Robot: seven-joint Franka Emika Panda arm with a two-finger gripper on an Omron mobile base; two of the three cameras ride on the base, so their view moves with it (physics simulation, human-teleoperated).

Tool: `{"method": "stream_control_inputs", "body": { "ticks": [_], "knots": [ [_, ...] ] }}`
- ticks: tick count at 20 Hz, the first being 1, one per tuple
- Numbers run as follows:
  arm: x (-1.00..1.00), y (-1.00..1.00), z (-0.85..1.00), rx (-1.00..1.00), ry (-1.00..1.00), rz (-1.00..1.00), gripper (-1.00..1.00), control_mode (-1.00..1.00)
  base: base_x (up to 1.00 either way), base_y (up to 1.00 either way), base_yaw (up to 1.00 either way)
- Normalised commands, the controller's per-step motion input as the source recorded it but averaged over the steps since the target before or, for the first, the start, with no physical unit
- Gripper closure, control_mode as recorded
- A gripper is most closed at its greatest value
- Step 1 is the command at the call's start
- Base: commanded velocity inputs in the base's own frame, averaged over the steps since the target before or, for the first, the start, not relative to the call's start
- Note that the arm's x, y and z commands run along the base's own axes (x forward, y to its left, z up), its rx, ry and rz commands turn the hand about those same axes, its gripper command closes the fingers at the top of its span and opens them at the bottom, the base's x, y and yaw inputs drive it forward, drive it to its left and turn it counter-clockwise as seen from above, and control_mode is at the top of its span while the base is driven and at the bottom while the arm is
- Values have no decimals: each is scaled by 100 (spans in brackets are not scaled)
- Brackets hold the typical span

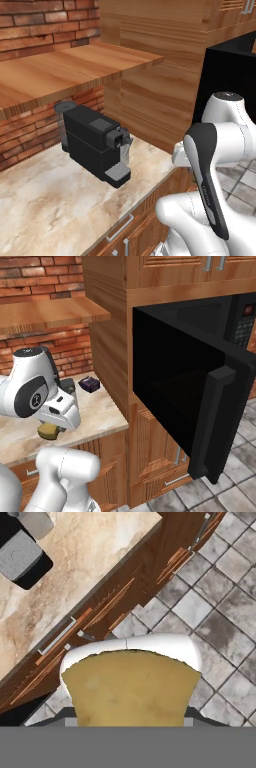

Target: Place the sponge inside the microwave to prepare for sanitizing.

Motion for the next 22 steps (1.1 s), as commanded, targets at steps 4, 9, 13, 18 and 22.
{"method": "stream_control_inputs", "body": {
  "ticks": [4,9,13,18,22],
  "knots": [
    [0,0,0,0,0,0,100,100,-8,-2,-2],
    [0,0,0,0,0,0,100,100,-54,-20,-17],
    [0,0,0,0,0,0,100,100,-95,-12,-30],
    [0,0,0,0,0,0,100,100,-81,-26,-45],
    [0,0,0,0,0,0,100,100,-21,-38,-71]
  ]
}}
